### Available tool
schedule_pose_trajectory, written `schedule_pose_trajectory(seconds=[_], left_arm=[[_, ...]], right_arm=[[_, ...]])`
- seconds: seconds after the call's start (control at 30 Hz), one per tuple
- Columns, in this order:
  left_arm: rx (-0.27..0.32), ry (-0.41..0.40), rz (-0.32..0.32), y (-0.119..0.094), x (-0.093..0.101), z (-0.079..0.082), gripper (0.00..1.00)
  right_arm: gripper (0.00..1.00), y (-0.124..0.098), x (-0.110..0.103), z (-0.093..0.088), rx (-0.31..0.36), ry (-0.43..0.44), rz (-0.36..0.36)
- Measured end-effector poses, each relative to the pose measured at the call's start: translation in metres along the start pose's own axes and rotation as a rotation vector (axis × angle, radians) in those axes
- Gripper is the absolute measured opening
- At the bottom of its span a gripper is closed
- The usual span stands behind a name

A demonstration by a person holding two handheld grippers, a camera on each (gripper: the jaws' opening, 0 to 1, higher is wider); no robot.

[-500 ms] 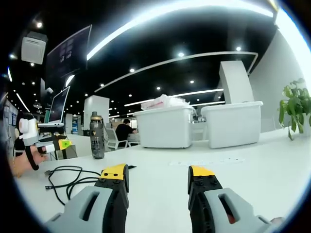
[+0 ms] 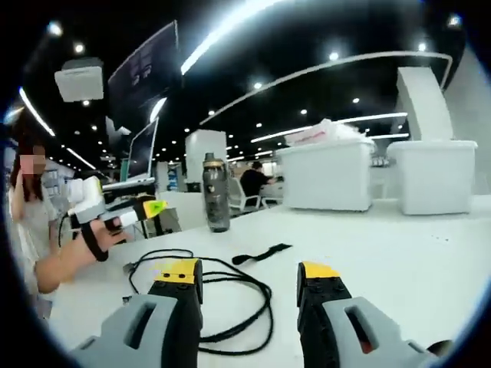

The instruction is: Coil the Type-C to USB data cable on the desktop and secure it with Velcro straps.

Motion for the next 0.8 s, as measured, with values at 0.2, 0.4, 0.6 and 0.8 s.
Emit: schedule_pose_trajectory(seconds=[0.2,0.4,0.6,0.8], left_arm=[[0.016,0.014,0.056,-0.001,-0.016,0.006,0.51],[0.024,0.006,0.094,-0.002,-0.027,0.008,0.51],[0.029,-0.004,0.111,-0.003,-0.03,0.01,0.51],[0.038,-0.012,0.102,-0.006,-0.026,0.015,0.51]], right_arm=[[0.24,0.06,-0.037,-0.011,-0.179,0.038,0.197],[0.25,0.113,-0.056,-0.033,-0.34,-0.045,0.256],[0.25,0.142,-0.07,-0.051,-0.421,-0.127,0.285],[0.25,0.149,-0.071,-0.062,-0.461,-0.187,0.266]])
Point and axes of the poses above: the point that each gripper's makers call its tool centre point, and the gripper's own axes: y roughly forward along the fingers, x roughly to its right, z roughly out of its top, the point moved 4 cm from there along -y, roughly backward along the fingers, and after that the axes turned 7 degrees about z, right-handed, at the moved point
